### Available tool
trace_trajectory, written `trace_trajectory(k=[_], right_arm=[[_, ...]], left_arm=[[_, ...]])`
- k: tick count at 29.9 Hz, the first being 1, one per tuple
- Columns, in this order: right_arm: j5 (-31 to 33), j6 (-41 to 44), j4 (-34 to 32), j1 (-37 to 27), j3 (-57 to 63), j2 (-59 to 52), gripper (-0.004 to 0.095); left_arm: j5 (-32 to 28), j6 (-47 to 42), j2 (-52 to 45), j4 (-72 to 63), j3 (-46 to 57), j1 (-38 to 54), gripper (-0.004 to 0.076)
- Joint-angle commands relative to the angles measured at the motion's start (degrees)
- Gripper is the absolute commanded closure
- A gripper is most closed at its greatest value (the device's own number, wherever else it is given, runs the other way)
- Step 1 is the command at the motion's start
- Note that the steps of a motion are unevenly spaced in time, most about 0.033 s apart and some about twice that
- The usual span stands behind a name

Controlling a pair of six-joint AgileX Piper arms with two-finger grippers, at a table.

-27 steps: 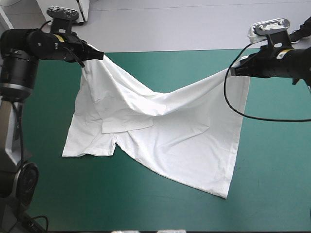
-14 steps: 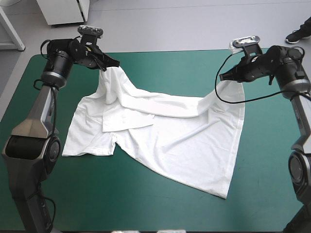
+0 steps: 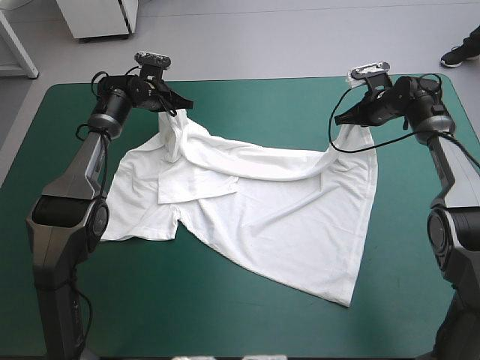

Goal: Fold the cloth

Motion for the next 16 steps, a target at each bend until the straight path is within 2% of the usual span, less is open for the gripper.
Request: trace_trajectory(k=[1,4,6,8,10,13,14,16], right_arm=[[-2.3,-0.4,0.2,-0.1,-3.1,-1.2,0.0920],[-1.2,-0.7,0.2,-0.1,-3.1,-0.4,0.0891],[-0.9,-1.9,0.7,-0.3,-3.1,-0.4,0.0817],[-0.9,-3.5,3.1,-1.4,-3.2,-0.4,0.0721],[-0.6,-4.0,5.6,-2.6,-3.3,-0.4,0.0617],[2.5,-4.3,9.7,-5.1,-5.1,-0.9,0.0438],[3.7,-5.0,11.3,-6.0,-5.7,-1.5,0.0399],[5.1,-6.3,14.6,-7.6,-6.2,-3.0,0.0381]], left_arm=[[-4.3,0.0,-2.7,-0.6,-2.0,0.0,0.0733],[-3.7,0.1,-2.0,-0.7,-2.0,0.0,0.0731],[-3.1,1.5,-1.9,-1.3,-2.0,0.0,0.0701],[-2.8,3.1,-1.9,-1.4,-2.0,0.0,0.0613],[-2.7,3.2,-2.2,-2.1,-2.0,0.0,0.0484],[0.9,3.2,-3.7,-2.2,-2.0,0.0,0.0314],[3.1,3.2,-4.5,-2.2,-2.0,0.3,0.0279],[7.5,2.5,-6.3,-2.0,-2.0,0.6,0.0262]])
